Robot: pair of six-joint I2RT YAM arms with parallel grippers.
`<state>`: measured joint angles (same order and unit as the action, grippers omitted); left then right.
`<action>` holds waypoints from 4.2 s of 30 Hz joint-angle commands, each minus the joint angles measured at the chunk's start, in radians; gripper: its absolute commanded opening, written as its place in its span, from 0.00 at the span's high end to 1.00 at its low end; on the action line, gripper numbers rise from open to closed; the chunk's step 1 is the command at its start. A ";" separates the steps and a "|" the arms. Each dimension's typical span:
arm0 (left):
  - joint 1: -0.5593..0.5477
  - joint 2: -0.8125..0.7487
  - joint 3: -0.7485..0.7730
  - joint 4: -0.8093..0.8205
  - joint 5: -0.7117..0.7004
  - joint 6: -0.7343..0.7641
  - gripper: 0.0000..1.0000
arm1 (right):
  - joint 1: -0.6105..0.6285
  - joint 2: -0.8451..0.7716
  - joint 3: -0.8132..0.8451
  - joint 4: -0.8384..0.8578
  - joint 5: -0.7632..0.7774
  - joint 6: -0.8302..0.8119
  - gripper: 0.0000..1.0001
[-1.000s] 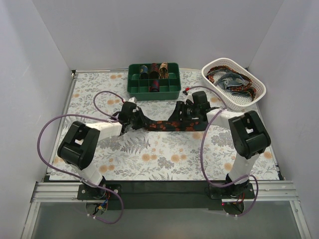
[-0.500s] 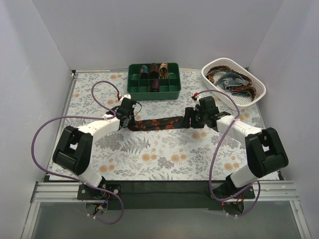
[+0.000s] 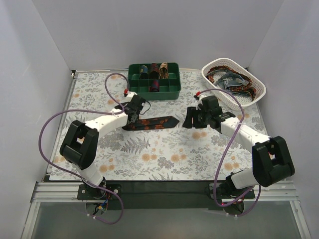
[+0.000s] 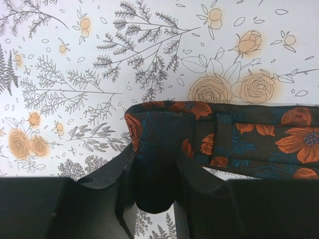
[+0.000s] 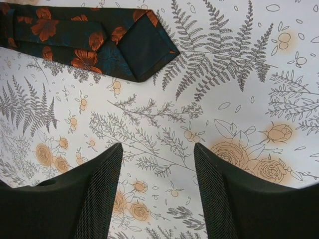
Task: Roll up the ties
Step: Roll the tie
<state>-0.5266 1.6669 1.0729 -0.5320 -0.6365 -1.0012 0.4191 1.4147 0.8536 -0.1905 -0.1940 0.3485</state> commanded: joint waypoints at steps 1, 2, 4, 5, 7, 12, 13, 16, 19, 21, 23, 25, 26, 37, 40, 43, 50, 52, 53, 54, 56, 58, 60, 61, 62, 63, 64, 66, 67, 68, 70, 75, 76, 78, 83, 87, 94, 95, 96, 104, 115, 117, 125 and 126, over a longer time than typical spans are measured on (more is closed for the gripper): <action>-0.030 0.039 0.061 -0.078 -0.121 0.000 0.90 | -0.002 -0.023 0.042 -0.033 -0.024 -0.025 0.44; -0.042 0.063 0.071 -0.094 -0.130 -0.017 0.90 | 0.000 -0.025 0.041 -0.033 -0.031 -0.025 0.41; -0.058 0.086 0.096 -0.129 -0.150 -0.028 0.90 | -0.002 -0.036 0.038 -0.035 -0.033 -0.025 0.37; -0.064 0.099 0.105 -0.137 -0.158 -0.031 0.90 | 0.000 -0.039 0.033 -0.033 -0.035 -0.023 0.34; -0.090 0.139 0.128 -0.172 -0.182 -0.045 0.90 | 0.000 -0.040 0.033 -0.033 -0.035 -0.032 0.32; -0.147 0.224 0.189 -0.240 -0.216 -0.062 0.89 | -0.008 -0.045 0.025 -0.033 -0.044 -0.036 0.31; -0.154 0.249 0.199 -0.255 -0.221 -0.060 0.89 | -0.009 -0.048 0.022 -0.032 -0.042 -0.036 0.31; -0.187 0.292 0.242 -0.293 -0.236 -0.062 0.89 | -0.009 -0.060 -0.002 -0.023 -0.044 -0.034 0.30; -0.214 0.329 0.278 -0.316 -0.239 -0.059 0.87 | -0.017 -0.069 -0.033 -0.009 -0.042 -0.031 0.30; -0.228 0.344 0.305 -0.327 -0.233 -0.062 0.83 | -0.023 -0.071 -0.045 -0.001 -0.048 -0.025 0.30; -0.240 0.366 0.332 -0.339 -0.227 -0.062 0.76 | -0.026 -0.071 -0.060 0.008 -0.058 -0.020 0.30; -0.246 0.382 0.351 -0.352 -0.213 -0.065 0.66 | -0.028 -0.074 -0.065 0.011 -0.062 -0.020 0.30; -0.250 0.390 0.364 -0.361 -0.209 -0.071 0.63 | -0.028 -0.076 -0.067 0.014 -0.062 -0.020 0.30; -0.270 0.422 0.461 -0.405 -0.104 -0.093 0.38 | -0.040 -0.086 -0.079 0.019 -0.058 -0.031 0.30; -0.277 0.419 0.463 -0.413 -0.091 -0.099 0.38 | -0.045 -0.086 -0.079 0.023 -0.055 -0.029 0.30; -0.286 0.415 0.466 -0.427 -0.092 -0.105 0.38 | -0.048 -0.089 -0.079 0.025 -0.051 -0.029 0.30; -0.293 0.375 0.464 -0.421 -0.094 -0.108 0.42 | -0.052 -0.080 -0.086 0.046 -0.042 -0.028 0.31; -0.294 0.372 0.461 -0.421 -0.097 -0.106 0.45 | -0.054 -0.073 -0.096 0.063 -0.051 -0.025 0.32; -0.297 0.372 0.457 -0.419 -0.097 -0.106 0.47 | -0.059 -0.065 -0.102 0.083 -0.059 -0.023 0.33; -0.297 0.373 0.456 -0.418 -0.100 -0.106 0.48 | -0.059 -0.060 -0.102 0.092 -0.065 -0.020 0.34; -0.300 0.372 0.446 -0.413 -0.101 -0.105 0.51 | -0.060 -0.048 -0.100 0.126 -0.093 -0.010 0.37; -0.302 0.372 0.435 -0.402 -0.098 -0.100 0.54 | -0.060 -0.025 -0.100 0.155 -0.128 0.006 0.42; -0.308 0.375 0.432 -0.399 -0.097 -0.097 0.61 | -0.060 0.007 -0.093 0.181 -0.156 0.029 0.45; -0.309 0.379 0.429 -0.396 -0.097 -0.093 0.61 | -0.060 0.016 -0.091 0.216 -0.172 0.036 0.47; -0.314 0.379 0.427 -0.393 -0.097 -0.090 0.61 | -0.060 0.027 -0.088 0.241 -0.179 0.046 0.47; -0.316 0.381 0.424 -0.385 -0.094 -0.085 0.61 | -0.060 0.042 -0.088 0.252 -0.185 0.056 0.48; -0.319 0.381 0.420 -0.381 -0.092 -0.080 0.61 | -0.060 0.052 -0.082 0.259 -0.189 0.063 0.48; -0.328 0.381 0.412 -0.366 -0.091 -0.067 0.61 | -0.060 0.075 -0.076 0.279 -0.211 0.073 0.48; -0.331 0.381 0.410 -0.362 -0.088 -0.060 0.61 | -0.060 0.084 -0.071 0.284 -0.217 0.076 0.48; -0.337 0.384 0.410 -0.358 -0.085 -0.050 0.60 | -0.059 0.089 -0.068 0.292 -0.225 0.076 0.48; -0.343 0.384 0.404 -0.347 -0.071 -0.039 0.59 | -0.060 0.104 -0.067 0.296 -0.226 0.078 0.48; -0.358 0.375 0.383 -0.319 -0.035 -0.010 0.52 | -0.062 0.112 -0.071 0.304 -0.222 0.078 0.48; -0.360 0.373 0.383 -0.319 -0.023 -0.010 0.50 | -0.060 0.112 -0.070 0.306 -0.220 0.078 0.47; -0.360 0.370 0.378 -0.318 -0.011 -0.011 0.48 | -0.062 0.109 -0.067 0.306 -0.216 0.066 0.47; -0.360 0.320 0.375 -0.300 0.050 -0.013 0.44 | -0.075 0.099 -0.059 0.304 -0.211 0.046 0.47; -0.358 0.275 0.383 -0.261 0.109 0.006 0.43 | -0.082 0.087 -0.051 0.303 -0.213 0.024 0.47; -0.360 0.231 0.368 -0.229 0.199 0.019 0.42 | -0.083 0.059 -0.033 0.301 -0.211 0.007 0.46; -0.360 0.228 0.361 -0.224 0.207 0.018 0.42 | -0.085 0.056 -0.025 0.299 -0.211 0.003 0.46; -0.360 0.223 0.343 -0.208 0.210 0.021 0.42 | -0.085 0.053 -0.024 0.295 -0.208 -0.002 0.46; -0.360 0.269 0.305 -0.171 0.268 0.019 0.42 | -0.083 0.047 -0.010 0.270 -0.219 -0.031 0.46; -0.360 0.234 0.338 -0.161 0.291 0.006 0.39 | -0.085 0.015 -0.005 0.250 -0.223 -0.098 0.44; -0.360 0.211 0.357 -0.169 0.290 -0.005 0.37 | -0.085 0.010 0.018 0.238 -0.235 -0.117 0.43; -0.348 0.117 0.384 -0.166 0.294 -0.056 0.29 | -0.082 0.006 0.096 0.161 -0.320 -0.270 0.29; -0.343 0.108 0.384 -0.161 0.300 -0.062 0.28 | -0.083 0.007 0.099 0.158 -0.324 -0.284 0.29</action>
<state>-0.8787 1.8820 1.4120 -0.7055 -0.3588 -1.0279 0.3397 1.4532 0.9070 -0.0040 -0.4721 0.1547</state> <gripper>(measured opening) 0.711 0.707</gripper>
